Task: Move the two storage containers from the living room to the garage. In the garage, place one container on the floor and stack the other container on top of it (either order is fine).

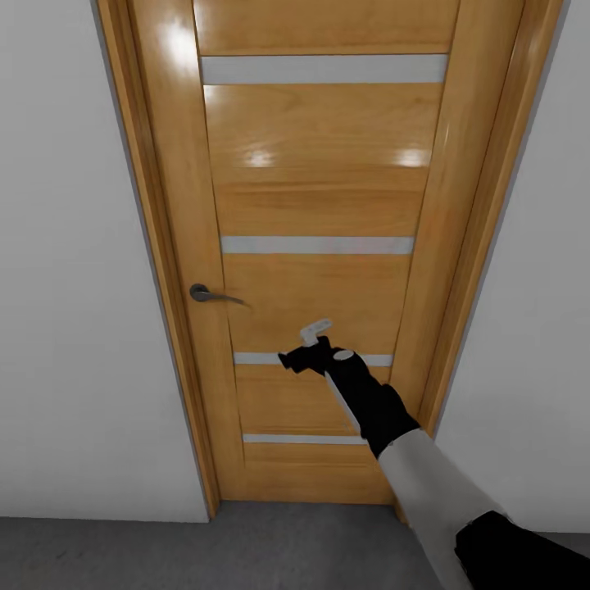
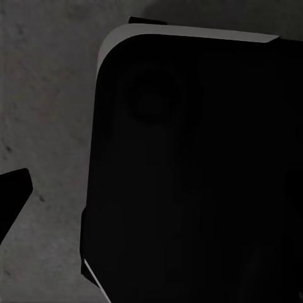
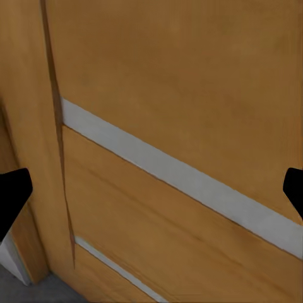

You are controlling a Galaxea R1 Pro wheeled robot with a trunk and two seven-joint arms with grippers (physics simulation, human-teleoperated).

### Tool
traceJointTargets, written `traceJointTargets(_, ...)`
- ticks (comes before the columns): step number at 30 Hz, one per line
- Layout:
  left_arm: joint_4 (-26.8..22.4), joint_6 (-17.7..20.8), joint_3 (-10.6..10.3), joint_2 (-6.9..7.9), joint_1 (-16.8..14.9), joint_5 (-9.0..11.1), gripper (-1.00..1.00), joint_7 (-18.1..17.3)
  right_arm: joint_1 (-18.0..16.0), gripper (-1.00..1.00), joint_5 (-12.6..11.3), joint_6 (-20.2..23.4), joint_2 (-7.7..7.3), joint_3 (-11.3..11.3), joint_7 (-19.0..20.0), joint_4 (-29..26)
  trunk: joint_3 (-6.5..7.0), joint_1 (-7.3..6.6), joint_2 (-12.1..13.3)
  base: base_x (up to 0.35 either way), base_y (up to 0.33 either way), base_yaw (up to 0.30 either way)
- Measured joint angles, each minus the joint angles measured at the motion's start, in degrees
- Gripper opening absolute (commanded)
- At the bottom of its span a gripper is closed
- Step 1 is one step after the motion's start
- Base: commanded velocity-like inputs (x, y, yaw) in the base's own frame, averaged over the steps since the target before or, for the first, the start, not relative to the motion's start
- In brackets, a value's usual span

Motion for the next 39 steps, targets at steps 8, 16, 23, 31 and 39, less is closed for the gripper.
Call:
traceJointTargets(8, -0.01, 0.0, 0.0, 0.0, 0.0, 0.0, 1.0, -0.04, -0.75, 1.0, -0.58, -7.2, 0.0, 0.03, -0.05, 4.43, 0.0, -0.02, 0.0, 0.11, 0.0, 0.0)
traceJointTargets(16, 0.01, 0.03, 0.0, 0.0, 0.0, 0.02, 1.0, -0.07, -0.8, 1.0, -0.58, -9.13, 0.0, 0.1, -0.03, 5.86, 0.0, -0.03, -0.01, 0.297, 0.0, 0.0)
traceJointTargets(23, 0.01, 0.05, 0.0, 0.06, 0.0, 0.07, 1.0, -0.06, -0.82, 1.0, -0.51, -9.2, 0.01, 0.14, 0.2, 6.0, 0.0, -0.04, -0.02, 0.319, 0.0, 0.0)
traceJointTargets(31, 0.01, 0.01, 0.0, 0.0, 0.0, 0.08, 1.0, -0.07, -0.81, 1.0, -0.2, -9.17, 0.0, 0.21, 0.11, 6.03, 0.0, -0.04, -0.02, 0.321, 0.0, 0.0)
traceJointTargets(39, 0.0, 0.0, 0.0, 0.0, 0.0, 0.04, 1.0, -0.04, -0.79, 1.0, -0.53, -9.16, 0.01, 6.05, -0.51, 5.99, -0.01, -0.04, -0.01, 0.321, 0.0, 0.0)
